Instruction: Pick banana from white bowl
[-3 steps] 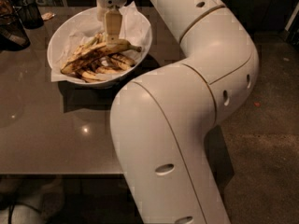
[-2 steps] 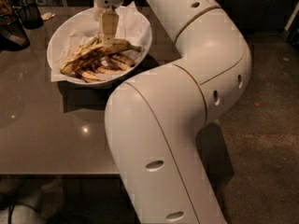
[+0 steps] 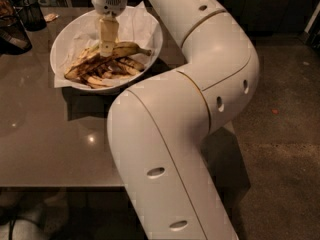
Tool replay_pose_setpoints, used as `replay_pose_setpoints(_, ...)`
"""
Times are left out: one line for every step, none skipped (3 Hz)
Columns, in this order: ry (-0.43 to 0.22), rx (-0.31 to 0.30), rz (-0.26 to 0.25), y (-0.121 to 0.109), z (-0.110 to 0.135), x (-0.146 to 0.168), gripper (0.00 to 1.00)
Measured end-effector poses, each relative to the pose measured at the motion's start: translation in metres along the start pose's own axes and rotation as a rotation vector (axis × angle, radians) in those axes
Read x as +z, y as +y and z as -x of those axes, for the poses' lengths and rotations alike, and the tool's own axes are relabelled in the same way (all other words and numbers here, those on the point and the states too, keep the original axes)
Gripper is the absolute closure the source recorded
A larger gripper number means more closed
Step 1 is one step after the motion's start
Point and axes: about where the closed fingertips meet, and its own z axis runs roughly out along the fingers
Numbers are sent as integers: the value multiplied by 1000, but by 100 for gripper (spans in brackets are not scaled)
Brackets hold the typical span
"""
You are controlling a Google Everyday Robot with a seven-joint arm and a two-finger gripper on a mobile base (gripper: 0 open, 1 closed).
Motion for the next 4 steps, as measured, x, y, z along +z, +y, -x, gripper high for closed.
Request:
replay_pose_setpoints(-28, 37, 35, 6, 3, 7, 29)
replay_pose_setpoints(-47, 62, 68, 12, 4, 15, 30)
replay_pose_setpoints(-57, 70, 94, 16, 5, 23, 31)
replay_pose_setpoints(-62, 72, 115, 18, 5, 30, 32)
